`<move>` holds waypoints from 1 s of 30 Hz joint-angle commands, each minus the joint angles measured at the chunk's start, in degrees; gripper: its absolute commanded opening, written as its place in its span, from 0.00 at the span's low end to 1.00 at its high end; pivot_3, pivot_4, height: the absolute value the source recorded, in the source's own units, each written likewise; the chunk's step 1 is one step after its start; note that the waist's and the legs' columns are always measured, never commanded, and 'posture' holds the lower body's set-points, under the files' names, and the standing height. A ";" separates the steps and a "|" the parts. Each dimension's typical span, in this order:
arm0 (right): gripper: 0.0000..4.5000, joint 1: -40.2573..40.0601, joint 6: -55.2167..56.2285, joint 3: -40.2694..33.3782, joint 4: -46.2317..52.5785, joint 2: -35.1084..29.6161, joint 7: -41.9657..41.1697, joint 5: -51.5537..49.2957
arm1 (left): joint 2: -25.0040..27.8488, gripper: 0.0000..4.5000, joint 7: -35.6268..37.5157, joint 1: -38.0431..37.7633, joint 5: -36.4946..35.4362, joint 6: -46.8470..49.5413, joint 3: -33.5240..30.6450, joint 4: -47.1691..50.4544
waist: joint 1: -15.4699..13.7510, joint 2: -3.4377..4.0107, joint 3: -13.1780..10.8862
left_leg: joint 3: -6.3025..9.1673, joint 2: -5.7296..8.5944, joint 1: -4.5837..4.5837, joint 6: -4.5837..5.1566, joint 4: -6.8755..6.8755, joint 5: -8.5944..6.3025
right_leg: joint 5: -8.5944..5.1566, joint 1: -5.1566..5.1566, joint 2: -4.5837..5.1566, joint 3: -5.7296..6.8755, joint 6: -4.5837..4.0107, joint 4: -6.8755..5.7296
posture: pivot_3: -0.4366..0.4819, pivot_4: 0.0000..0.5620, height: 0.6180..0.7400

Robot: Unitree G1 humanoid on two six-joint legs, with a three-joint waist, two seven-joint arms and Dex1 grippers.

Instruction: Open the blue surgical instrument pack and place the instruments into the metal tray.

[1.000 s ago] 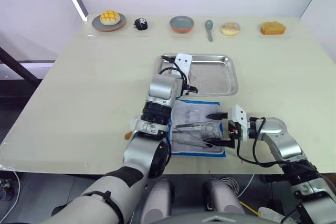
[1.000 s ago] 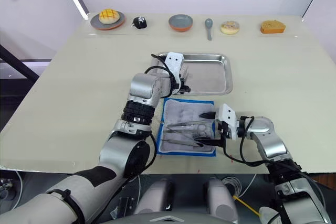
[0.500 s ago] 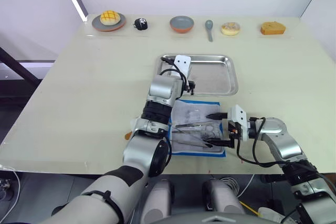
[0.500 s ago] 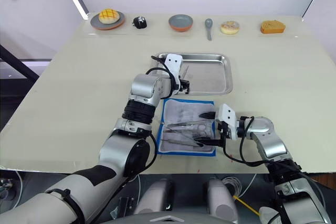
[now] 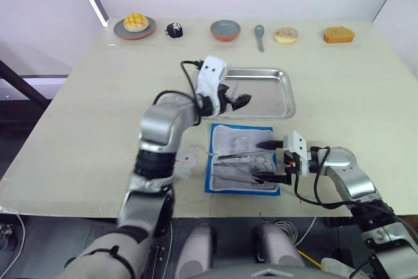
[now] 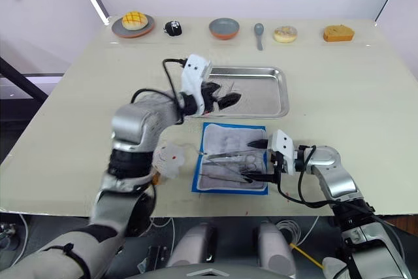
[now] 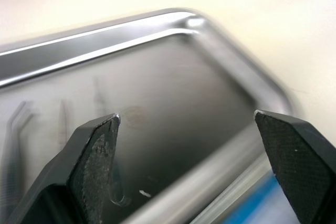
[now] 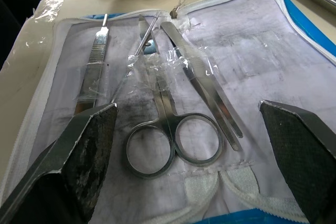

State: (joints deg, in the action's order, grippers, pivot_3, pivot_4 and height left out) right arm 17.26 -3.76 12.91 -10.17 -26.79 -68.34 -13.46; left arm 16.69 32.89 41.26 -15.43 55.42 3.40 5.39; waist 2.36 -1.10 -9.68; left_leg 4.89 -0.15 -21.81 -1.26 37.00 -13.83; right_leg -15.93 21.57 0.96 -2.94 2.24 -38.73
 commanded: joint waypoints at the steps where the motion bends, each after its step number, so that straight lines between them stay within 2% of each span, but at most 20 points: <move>1: 1.00 -1.88 -1.57 2.13 -3.04 0.00 -0.24 1.65 | 3.20 0.97 9.38 -3.54 -4.01 -7.98 0.73 5.62 | -0.14 0.00 0.00 | -0.01 0.00 0.00 0.00 0.00 0.00 | 0.00 0.00 0.00 0.00 0.00 0.00 | 0.48 0.27 1.00; 2: 1.00 -1.87 -1.53 2.13 -3.04 0.10 -0.21 1.69 | 3.84 0.97 10.96 -5.37 -3.87 -13.16 0.15 6.34 | -0.17 -0.01 0.01 | -0.01 0.00 -0.01 0.01 0.01 0.00 | 0.00 -0.02 0.00 0.04 0.00 0.01 | 0.48 0.27 1.00; 4: 1.00 -1.74 -1.39 2.05 -3.17 0.25 -0.23 1.69 | 8.67 0.97 17.98 -7.90 -5.06 -17.24 0.85 8.20 | -0.19 -0.03 -0.01 | 0.01 -0.01 -0.02 0.04 0.02 -0.02 | 0.00 -0.02 0.04 0.01 -0.01 0.06 | 0.48 0.27 1.00; 16: 1.00 -2.75 -1.15 1.20 -1.70 -0.58 -0.27 1.27 | 27.82 0.97 40.50 -15.48 -15.57 -19.79 -4.84 6.57 | -0.03 0.02 -0.03 | -0.02 -0.06 -0.04 0.28 -0.11 -0.14 | -0.02 0.00 -0.03 0.06 -0.03 0.19 | 0.48 0.27 1.00; 23: 1.00 -5.22 -0.89 0.29 0.34 -2.79 -1.02 0.61 | 37.05 0.97 48.53 -18.74 -17.94 -21.28 -9.49 2.69 | -0.17 0.05 -0.05 | -0.03 -0.07 -0.06 0.29 -0.16 -0.14 | -0.13 0.01 -0.03 0.11 0.11 0.25 | 0.48 0.27 1.00; 30: 1.00 -6.24 -0.92 -0.41 1.05 -4.32 -1.04 -0.08 | 39.55 0.97 50.57 -19.45 -17.40 -22.98 -9.68 1.44 | -0.53 0.05 -0.05 | -0.02 -0.06 -0.11 0.30 -0.18 -0.15 | -0.14 0.00 0.00 0.14 0.13 0.34 | 0.48 0.27 1.00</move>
State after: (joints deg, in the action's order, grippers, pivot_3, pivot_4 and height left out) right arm 13.34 -3.15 11.44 -6.74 -29.97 -68.79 -14.81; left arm 54.90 82.63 21.74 -32.11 33.55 -4.84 6.57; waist 1.83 -1.05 -9.73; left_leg 4.88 -0.21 -21.93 -0.97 36.82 -13.98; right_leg -16.07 21.57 0.97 -2.80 2.37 -38.39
